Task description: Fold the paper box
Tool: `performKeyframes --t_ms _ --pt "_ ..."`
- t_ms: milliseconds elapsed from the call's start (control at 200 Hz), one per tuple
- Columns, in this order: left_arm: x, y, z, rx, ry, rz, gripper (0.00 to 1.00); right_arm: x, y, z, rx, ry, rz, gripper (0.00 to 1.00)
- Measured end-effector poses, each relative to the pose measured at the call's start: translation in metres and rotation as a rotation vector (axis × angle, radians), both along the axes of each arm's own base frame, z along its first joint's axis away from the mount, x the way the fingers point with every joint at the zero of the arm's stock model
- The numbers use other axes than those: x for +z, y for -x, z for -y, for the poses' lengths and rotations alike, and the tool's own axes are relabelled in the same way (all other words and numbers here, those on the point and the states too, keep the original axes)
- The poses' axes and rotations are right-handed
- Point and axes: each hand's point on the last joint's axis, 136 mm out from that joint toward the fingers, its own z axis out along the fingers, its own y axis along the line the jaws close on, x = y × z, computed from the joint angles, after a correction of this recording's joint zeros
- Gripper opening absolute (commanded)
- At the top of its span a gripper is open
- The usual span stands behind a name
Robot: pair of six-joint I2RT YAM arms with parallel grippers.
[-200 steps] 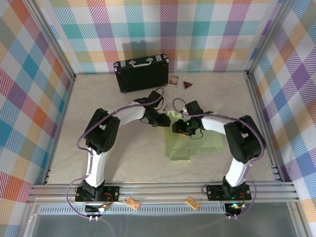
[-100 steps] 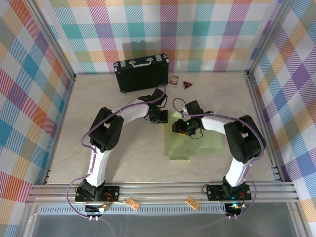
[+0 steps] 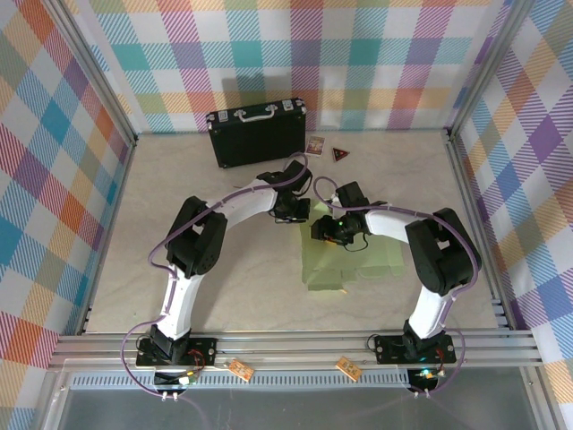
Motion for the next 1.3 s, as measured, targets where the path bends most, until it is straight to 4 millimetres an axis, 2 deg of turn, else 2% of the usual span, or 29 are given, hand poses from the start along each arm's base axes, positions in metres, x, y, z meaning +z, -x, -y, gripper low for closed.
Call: performKeyframes --t_ms 80,200,360,495,625,805,1050,1300 --pt "-0.002 0.002 -0.003 0.002 -0.026 -0.008 0.00 0.003 0.001 0.002 -0.007 -0.001 0.016 0.56" --pt "-0.003 0.002 -0.009 0.001 -0.075 -0.011 0.00 0.004 0.015 0.010 -0.014 0.012 0.005 0.55" --pt "-0.004 0.005 -0.019 -0.009 -0.123 -0.020 0.00 0.009 0.037 0.018 -0.023 0.001 -0.026 0.35" --pt "-0.004 0.006 -0.020 -0.017 -0.132 -0.023 0.00 0.008 0.043 0.016 -0.014 -0.021 -0.054 0.18" --pt "-0.004 0.007 -0.021 -0.017 -0.135 -0.027 0.00 -0.014 0.050 0.009 -0.008 -0.044 -0.141 0.11" --pt "-0.003 0.004 -0.022 -0.003 -0.109 -0.037 0.06 -0.015 0.050 -0.005 0.000 -0.146 -0.215 0.10" --pt "-0.003 0.006 -0.012 0.016 -0.009 -0.054 0.27 -0.014 0.047 -0.015 0.012 -0.196 -0.252 0.09" --pt "0.002 0.011 -0.009 0.062 0.102 -0.027 0.28 -0.014 0.047 -0.015 0.013 -0.196 -0.251 0.09"
